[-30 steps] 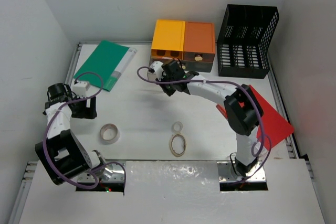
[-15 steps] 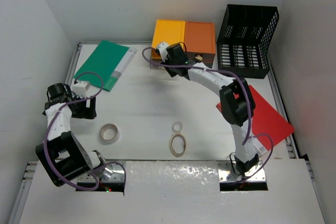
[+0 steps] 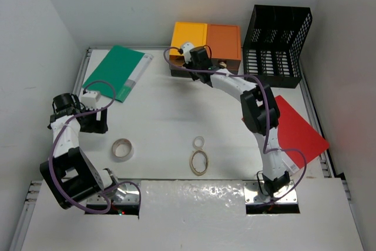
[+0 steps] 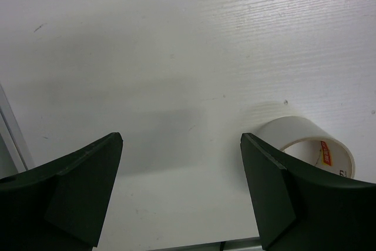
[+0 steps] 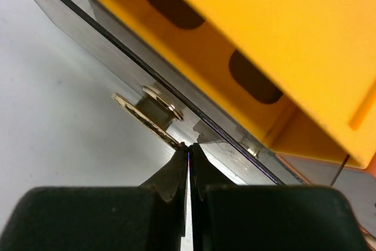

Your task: Organize the desk

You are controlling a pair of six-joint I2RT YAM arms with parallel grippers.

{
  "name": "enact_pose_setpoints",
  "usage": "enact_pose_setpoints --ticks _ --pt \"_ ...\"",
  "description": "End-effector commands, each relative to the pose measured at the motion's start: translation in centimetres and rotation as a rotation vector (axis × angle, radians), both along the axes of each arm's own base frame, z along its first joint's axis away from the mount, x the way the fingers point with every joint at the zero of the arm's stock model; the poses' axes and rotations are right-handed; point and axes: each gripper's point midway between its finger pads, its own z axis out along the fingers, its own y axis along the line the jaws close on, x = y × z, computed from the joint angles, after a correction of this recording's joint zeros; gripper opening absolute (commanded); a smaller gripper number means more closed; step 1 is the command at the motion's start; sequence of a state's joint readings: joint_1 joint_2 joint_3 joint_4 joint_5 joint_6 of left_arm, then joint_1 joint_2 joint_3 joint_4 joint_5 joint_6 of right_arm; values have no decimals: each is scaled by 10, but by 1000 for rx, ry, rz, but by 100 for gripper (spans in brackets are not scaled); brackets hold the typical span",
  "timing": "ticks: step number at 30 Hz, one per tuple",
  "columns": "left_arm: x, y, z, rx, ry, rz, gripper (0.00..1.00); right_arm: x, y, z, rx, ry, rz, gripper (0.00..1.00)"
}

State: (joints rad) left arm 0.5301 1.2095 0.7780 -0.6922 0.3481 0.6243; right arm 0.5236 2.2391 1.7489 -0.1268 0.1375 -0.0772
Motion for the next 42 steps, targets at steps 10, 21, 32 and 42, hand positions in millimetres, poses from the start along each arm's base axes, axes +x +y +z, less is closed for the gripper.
enact_pose_setpoints --ticks 10,21,32,42 --pt "9 7 17 33 -54 -7 80 47 2 49 123 -153 -90 0" --pt "6 5 19 35 -56 -15 80 0 3 55 287 -123 -110 3" --pt "9 1 20 20 -68 -24 80 -4 -46 27 392 -215 -623 75" --pt "6 3 13 36 -57 -39 80 21 -59 13 453 -293 -796 66"
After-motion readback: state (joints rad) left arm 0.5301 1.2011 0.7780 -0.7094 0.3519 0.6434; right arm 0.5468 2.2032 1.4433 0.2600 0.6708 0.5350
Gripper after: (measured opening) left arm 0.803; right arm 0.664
